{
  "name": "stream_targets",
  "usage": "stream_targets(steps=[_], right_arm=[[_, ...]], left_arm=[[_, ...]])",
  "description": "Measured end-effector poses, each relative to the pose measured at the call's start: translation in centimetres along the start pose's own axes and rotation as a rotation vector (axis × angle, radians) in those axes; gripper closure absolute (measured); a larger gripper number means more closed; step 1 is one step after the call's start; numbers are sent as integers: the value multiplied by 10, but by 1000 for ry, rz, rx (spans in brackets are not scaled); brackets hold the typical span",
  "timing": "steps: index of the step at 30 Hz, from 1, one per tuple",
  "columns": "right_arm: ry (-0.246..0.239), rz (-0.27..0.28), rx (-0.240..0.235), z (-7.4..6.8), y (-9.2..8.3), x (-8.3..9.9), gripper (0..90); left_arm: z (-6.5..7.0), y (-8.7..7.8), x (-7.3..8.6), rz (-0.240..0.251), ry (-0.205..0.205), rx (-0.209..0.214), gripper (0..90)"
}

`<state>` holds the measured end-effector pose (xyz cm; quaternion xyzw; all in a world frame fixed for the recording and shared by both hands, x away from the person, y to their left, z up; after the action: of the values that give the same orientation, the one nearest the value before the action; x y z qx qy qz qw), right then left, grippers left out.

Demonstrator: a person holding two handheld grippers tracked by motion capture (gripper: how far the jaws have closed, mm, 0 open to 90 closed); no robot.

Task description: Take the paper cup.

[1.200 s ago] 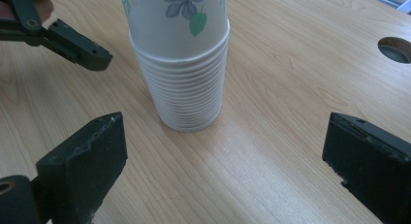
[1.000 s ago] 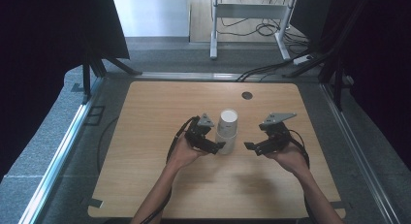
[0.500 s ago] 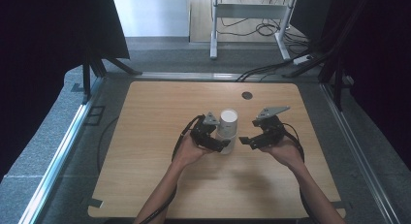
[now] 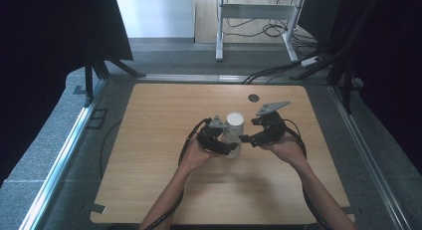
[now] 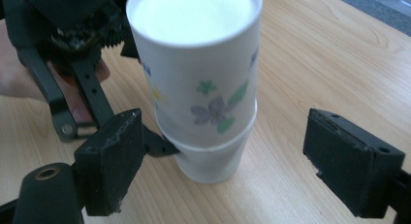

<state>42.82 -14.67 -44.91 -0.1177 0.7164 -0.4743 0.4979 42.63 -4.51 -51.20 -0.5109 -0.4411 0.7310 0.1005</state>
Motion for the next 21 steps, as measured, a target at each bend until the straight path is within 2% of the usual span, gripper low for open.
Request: stream_targets(steps=[15, 21], right_arm=[[-34, 6, -23, -6, 0, -34, 198], [-35, -1, -39, -9, 3, -44, 254]], left_arm=[[0, 0, 1, 0, 1, -8, 213], [0, -1, 1, -6, 8, -14, 216]])
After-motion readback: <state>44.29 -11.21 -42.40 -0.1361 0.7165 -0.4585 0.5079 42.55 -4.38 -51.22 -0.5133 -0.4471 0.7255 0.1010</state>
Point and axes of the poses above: each handheld gripper's, and its own axes: y roughly forward along the jaws, x roughly out of its underside, z roughly to its right, the point moved 9 cm from there along y, roughly forward along the jaws, and after that the axes turned 11 degrees about -z, right-handed, at the moved point
